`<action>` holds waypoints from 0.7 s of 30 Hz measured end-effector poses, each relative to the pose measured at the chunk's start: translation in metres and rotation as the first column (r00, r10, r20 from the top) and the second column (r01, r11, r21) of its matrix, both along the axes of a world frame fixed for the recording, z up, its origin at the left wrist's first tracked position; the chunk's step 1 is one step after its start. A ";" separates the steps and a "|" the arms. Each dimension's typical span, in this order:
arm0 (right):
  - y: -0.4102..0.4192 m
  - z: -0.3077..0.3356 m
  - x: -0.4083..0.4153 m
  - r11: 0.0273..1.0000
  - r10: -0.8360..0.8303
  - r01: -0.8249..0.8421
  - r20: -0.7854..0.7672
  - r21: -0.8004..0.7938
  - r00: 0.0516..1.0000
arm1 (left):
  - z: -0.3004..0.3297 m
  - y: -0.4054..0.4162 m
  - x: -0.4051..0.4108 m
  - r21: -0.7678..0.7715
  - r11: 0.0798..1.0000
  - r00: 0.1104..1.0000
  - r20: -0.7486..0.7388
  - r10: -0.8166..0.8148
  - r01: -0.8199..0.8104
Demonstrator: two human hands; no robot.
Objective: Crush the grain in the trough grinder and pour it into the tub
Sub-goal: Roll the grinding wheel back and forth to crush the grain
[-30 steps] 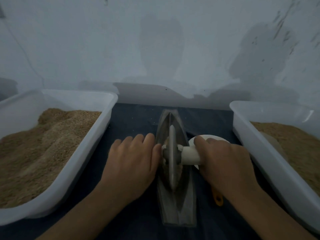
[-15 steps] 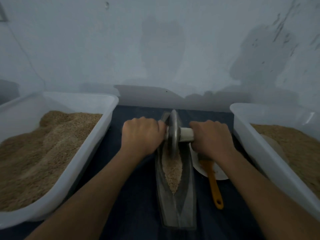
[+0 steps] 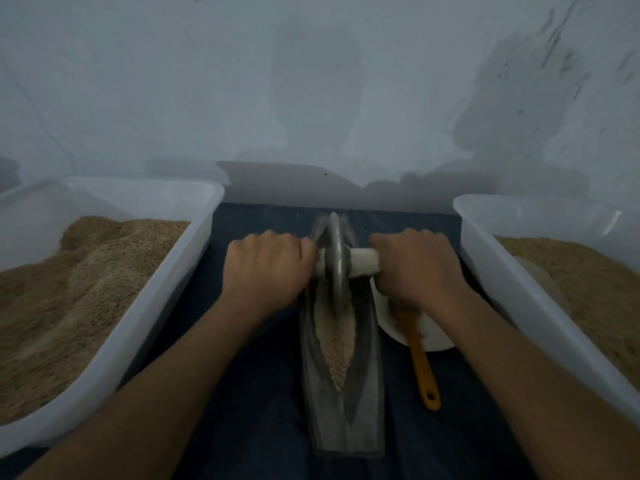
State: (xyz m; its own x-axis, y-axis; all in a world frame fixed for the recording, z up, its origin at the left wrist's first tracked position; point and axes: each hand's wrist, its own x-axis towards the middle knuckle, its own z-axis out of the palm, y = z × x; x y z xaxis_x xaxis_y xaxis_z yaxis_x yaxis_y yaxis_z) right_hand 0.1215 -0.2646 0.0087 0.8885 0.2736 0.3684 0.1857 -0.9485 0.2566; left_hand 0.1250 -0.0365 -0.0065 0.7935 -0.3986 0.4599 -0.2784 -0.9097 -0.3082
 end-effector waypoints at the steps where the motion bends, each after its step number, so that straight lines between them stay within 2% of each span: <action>1: -0.001 0.003 0.011 1.000 -0.012 0.013 -0.051 0.016 0.999 | 0.008 -0.005 0.011 0.010 1.000 1.000 -0.010 0.030 -0.030; 4: -0.002 0.002 0.015 0.996 -0.035 0.042 -0.096 0.081 0.995 | 0.020 -0.013 0.018 -0.011 0.999 0.997 -0.052 0.051 -0.052; 7: 0.002 -0.009 -0.018 0.996 -0.064 0.063 0.024 0.060 0.998 | 0.010 -0.006 -0.014 -0.004 0.999 0.999 0.021 -0.046 0.046; 10: 0.003 -0.015 -0.061 0.996 0.025 -0.035 0.124 0.082 0.992 | 0.002 0.013 -0.053 -0.159 0.974 0.986 0.065 -0.156 0.164; 11: 0.003 -0.016 -0.072 0.992 0.070 -0.084 0.140 0.097 0.988 | 0.001 0.019 -0.064 -0.242 0.955 0.985 0.038 -0.170 0.174; 12: 0.001 -0.016 -0.079 0.989 0.094 -0.109 0.143 0.101 0.985 | -0.001 0.023 -0.073 -0.314 0.932 0.983 0.016 -0.184 0.180; 14: -0.001 -0.015 -0.081 0.992 0.096 -0.105 0.120 0.074 0.988 | -0.004 0.024 -0.080 -0.365 0.913 0.980 0.002 -0.197 0.184; 17: 0.002 -0.010 -0.059 0.998 0.057 -0.058 0.085 0.012 0.995 | -0.002 0.019 -0.060 -0.343 0.930 0.991 0.019 -0.133 0.132; 19: 0.005 -0.004 -0.034 0.999 0.027 -0.025 0.065 -0.021 0.998 | -0.002 0.012 -0.035 -0.244 0.964 0.994 0.064 -0.090 0.103; 21: 0.005 0.003 -0.012 1.000 -0.019 0.019 -0.023 -0.004 1.000 | 0.000 0.006 -0.013 -0.100 0.992 0.995 0.069 -0.073 0.080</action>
State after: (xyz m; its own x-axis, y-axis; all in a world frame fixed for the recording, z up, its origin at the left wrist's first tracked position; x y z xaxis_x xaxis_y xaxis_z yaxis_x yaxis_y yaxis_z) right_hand 0.1097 -0.2597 0.0113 0.9018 0.2575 0.3471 0.1731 -0.9511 0.2558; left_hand 0.1122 -0.0307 -0.0068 0.7298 -0.4049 0.5510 -0.3306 -0.9143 -0.2339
